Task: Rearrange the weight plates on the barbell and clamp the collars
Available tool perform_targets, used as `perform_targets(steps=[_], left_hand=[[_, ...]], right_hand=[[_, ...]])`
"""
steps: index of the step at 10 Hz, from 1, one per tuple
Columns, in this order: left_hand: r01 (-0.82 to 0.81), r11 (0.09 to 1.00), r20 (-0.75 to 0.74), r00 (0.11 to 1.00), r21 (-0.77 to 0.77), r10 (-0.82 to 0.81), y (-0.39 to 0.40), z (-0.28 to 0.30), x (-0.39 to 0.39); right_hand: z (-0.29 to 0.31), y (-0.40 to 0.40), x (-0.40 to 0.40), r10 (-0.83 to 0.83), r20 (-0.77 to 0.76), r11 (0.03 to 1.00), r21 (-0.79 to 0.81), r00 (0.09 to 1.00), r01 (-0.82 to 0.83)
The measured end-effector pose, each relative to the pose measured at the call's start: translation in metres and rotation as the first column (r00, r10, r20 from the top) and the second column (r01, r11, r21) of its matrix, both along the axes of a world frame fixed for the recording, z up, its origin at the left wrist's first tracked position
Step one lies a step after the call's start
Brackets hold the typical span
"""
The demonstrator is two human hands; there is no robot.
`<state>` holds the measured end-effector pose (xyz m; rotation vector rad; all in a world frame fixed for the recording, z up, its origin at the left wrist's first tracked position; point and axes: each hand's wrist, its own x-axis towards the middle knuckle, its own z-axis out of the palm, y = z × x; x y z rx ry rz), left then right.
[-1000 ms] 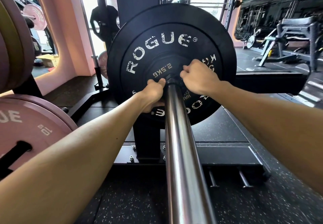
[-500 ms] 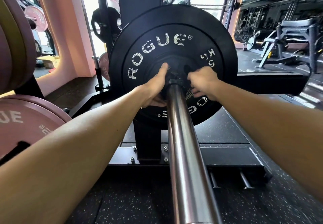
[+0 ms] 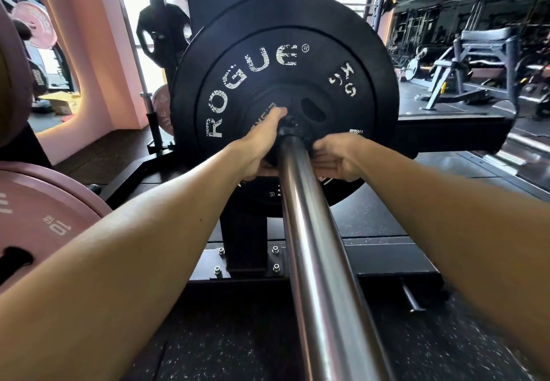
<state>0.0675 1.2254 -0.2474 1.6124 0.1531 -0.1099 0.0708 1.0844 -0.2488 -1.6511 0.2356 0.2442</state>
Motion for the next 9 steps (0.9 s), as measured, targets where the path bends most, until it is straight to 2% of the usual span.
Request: perform_targets(steps=[1, 2, 3, 4, 5, 6, 7, 8, 9], left_hand=[[-0.024, 0.996, 0.007, 1.0, -0.088, 0.024, -0.003, -0.005, 0.002], [-0.122, 0.988, 0.065, 0.99, -0.091, 0.129, -0.005, -0.01, 0.005], [-0.132, 0.991, 0.09, 0.987, -0.037, 0.135, -0.001, -0.011, 0.006], [-0.05, 0.998, 0.027, 0.998, 0.031, 0.049, 0.003, -0.005, 0.001], [-0.075, 0.963, -0.002, 0.997, 0.26, 0.079, 0.009, 0.007, -0.006], [-0.197, 0.869, 0.13, 0.98, 0.453, 0.154, 0.014, 0.024, -0.01], [-0.268, 0.676, 0.286, 0.954, 0.687, 0.088, 0.012, 0.08, -0.035], [-0.285, 0.483, 0.319, 0.948, 0.828, 0.013, 0.007, 0.131, -0.044], [-0.267, 0.413, 0.315, 0.948, 0.871, -0.05, -0.003, 0.222, -0.047]], right_hand=[[0.003, 0.005, 0.0, -0.03, 0.01, 1.0, -0.009, 1.0, 0.03], [0.002, 0.006, 0.0, -0.035, 0.004, 0.999, -0.011, 0.999, 0.035], [0.0, 0.005, 0.0, -0.033, 0.006, 0.999, 0.005, 0.999, 0.033], [-0.001, 0.005, -0.003, -0.048, 0.047, 0.999, -0.015, 0.998, 0.049], [-0.003, -0.006, -0.005, -0.025, 0.307, 0.977, -0.194, 0.951, 0.088], [0.012, -0.023, -0.013, 0.114, 0.397, 0.942, -0.333, 0.911, 0.027], [0.068, -0.053, -0.023, 0.329, 0.358, 0.859, -0.499, 0.874, -0.119], [0.115, -0.072, -0.019, 0.374, 0.369, 0.792, -0.604, 0.851, -0.086], [0.205, -0.096, -0.019, 0.394, 0.355, 0.694, -0.719, 0.848, -0.021]])
